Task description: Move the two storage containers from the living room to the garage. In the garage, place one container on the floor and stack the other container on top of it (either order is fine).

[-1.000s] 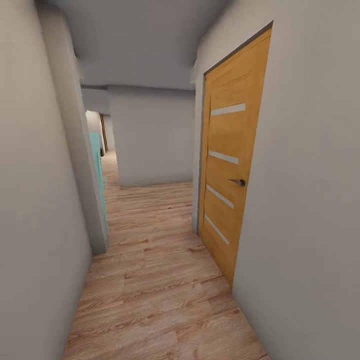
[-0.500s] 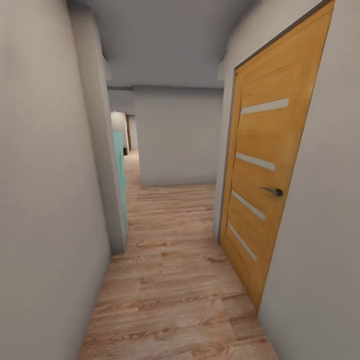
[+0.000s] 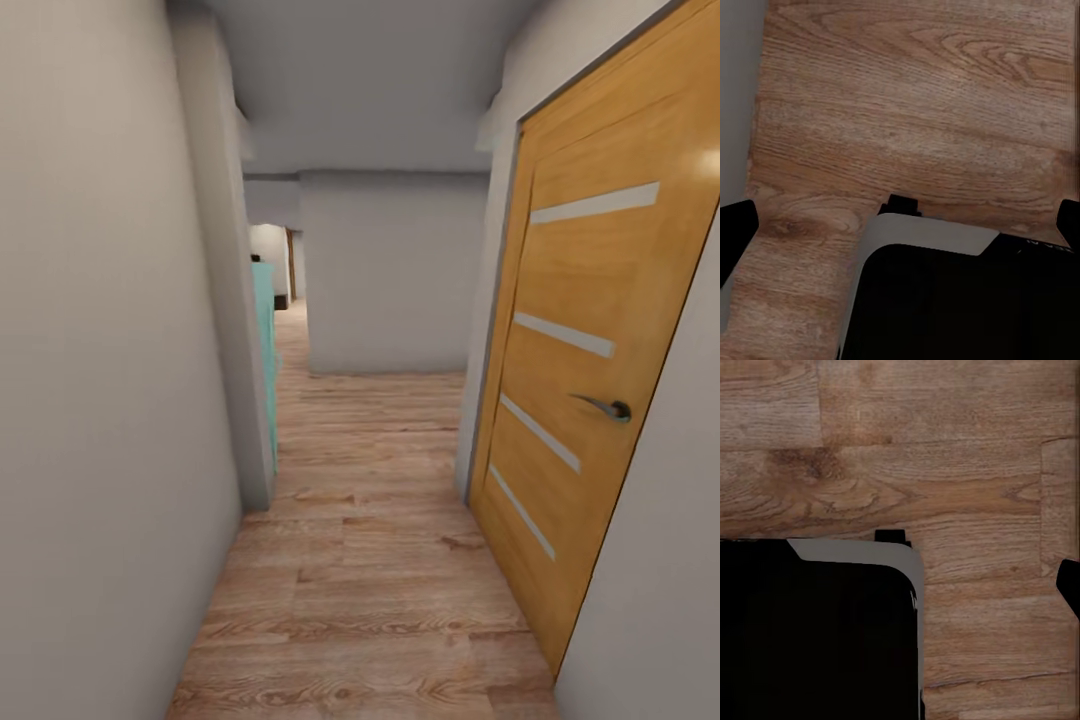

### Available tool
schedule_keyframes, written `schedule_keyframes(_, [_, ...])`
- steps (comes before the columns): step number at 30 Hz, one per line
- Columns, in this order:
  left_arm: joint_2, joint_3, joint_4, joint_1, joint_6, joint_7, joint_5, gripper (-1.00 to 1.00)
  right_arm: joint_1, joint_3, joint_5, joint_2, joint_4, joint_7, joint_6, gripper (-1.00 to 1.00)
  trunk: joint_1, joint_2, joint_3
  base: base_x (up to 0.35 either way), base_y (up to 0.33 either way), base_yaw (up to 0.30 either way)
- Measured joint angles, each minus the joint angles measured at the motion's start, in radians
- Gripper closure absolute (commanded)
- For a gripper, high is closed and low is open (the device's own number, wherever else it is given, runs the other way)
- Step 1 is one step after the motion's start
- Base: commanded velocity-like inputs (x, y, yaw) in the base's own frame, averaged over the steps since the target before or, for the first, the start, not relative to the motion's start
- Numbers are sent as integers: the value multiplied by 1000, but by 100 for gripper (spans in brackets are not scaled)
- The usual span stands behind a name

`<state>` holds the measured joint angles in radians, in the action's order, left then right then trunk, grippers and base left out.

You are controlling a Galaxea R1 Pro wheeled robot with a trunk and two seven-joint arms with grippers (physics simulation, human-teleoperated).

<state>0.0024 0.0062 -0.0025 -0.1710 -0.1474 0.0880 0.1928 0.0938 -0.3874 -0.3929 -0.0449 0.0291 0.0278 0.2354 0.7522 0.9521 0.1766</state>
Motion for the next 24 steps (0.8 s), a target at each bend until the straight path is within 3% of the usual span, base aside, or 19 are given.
schedule_keyframes(24, [2,0,0,0,8,0,0,-100,0,-5,4,-6,0,0,1,-100,0,0,0,315,-30,3])
